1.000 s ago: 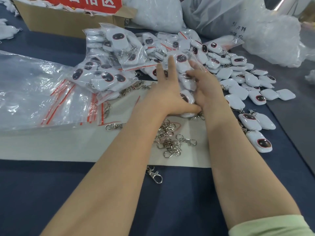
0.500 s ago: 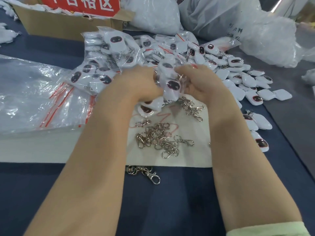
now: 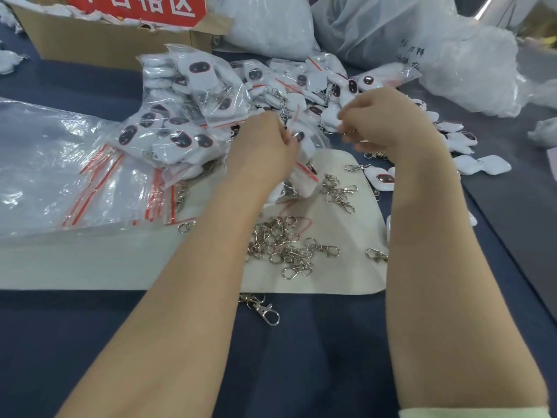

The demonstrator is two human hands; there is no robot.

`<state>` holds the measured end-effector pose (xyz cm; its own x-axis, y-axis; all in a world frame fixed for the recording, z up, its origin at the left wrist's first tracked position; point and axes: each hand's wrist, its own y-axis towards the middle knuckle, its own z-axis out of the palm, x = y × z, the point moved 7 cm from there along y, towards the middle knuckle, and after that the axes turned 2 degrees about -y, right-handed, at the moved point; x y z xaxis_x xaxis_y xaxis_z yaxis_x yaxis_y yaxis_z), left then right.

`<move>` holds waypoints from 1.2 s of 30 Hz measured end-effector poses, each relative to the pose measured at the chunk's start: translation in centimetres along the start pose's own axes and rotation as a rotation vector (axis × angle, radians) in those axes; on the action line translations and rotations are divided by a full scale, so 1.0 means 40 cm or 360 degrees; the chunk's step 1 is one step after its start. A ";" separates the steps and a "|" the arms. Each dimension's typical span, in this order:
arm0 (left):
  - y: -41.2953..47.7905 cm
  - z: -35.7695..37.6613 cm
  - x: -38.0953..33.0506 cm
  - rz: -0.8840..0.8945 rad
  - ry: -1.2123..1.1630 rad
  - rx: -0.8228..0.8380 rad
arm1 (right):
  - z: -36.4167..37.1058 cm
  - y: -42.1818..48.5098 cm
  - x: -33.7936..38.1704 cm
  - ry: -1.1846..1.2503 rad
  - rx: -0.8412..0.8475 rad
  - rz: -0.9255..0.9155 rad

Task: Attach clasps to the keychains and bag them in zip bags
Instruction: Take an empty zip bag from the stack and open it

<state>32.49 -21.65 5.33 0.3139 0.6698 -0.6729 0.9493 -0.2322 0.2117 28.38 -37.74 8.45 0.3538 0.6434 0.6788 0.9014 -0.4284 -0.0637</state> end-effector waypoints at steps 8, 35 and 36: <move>-0.022 0.026 -0.043 0.0225 -0.0126 -0.0145 | 0.030 0.014 -0.065 -0.0722 0.0080 0.0165; -0.038 0.097 -0.066 0.0476 0.0158 0.0044 | 0.043 0.060 -0.059 0.0654 -0.0420 -0.0082; -0.037 0.098 -0.066 0.0487 0.0201 0.0032 | 0.049 0.061 -0.053 0.0757 -0.0389 -0.0115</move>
<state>30.20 -25.82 4.00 0.5850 0.6488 -0.4866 0.8106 -0.4491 0.3758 30.32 -38.94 5.42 0.0894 0.3427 0.9352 0.8147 -0.5653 0.1292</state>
